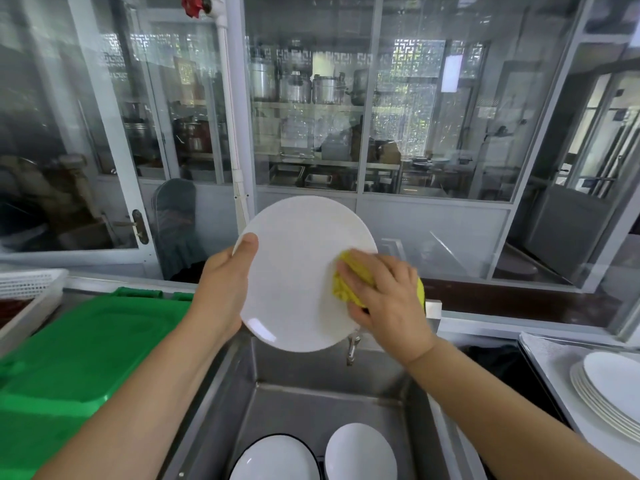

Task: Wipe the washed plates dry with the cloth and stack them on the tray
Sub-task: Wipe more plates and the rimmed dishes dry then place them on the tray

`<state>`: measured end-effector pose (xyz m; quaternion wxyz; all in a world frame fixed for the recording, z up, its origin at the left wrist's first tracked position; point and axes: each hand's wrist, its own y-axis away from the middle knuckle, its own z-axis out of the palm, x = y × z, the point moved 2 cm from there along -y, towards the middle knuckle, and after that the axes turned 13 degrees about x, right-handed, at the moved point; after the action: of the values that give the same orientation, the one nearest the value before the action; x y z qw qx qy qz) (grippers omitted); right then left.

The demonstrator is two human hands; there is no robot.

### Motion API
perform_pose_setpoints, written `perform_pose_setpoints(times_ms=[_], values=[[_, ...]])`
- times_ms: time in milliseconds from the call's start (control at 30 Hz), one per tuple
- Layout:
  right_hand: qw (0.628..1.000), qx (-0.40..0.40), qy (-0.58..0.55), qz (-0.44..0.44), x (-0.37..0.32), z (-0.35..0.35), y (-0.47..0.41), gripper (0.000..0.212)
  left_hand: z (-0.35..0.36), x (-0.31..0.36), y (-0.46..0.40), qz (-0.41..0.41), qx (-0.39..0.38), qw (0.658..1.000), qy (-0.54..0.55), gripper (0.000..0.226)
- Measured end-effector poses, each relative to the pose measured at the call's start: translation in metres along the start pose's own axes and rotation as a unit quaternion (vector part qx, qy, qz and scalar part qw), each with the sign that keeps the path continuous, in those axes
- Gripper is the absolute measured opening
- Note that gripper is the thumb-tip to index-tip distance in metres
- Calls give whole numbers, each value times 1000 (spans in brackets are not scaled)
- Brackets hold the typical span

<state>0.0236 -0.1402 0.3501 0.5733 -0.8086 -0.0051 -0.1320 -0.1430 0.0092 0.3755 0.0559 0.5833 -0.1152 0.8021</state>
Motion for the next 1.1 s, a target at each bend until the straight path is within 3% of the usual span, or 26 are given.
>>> perform_pose_setpoints(times_ms=[200, 467, 667, 800, 967, 1100], values=[[999, -4, 30, 29, 13, -5, -44, 54, 0, -5, 4, -1, -37, 999, -39, 32], [999, 26, -31, 12, -25, 4, -70, 41, 14, -13, 15, -89, -78, 993, 5, 30], [997, 8, -74, 2, -48, 10, -51, 23, 15, -11, 15, -165, -72, 982, 54, 42], [990, -6, -141, -17, -70, 16, -32, 23, 18, -8, 18, -218, -94, 968, 82, 58], [983, 4, -178, -32, -71, 15, -16, 21, 18, -5, 19, -230, -95, 965, 84, 56], [984, -12, -141, -104, -54, 11, 1, 22, 17, -1, 15, -198, -81, 972, 97, 54]])
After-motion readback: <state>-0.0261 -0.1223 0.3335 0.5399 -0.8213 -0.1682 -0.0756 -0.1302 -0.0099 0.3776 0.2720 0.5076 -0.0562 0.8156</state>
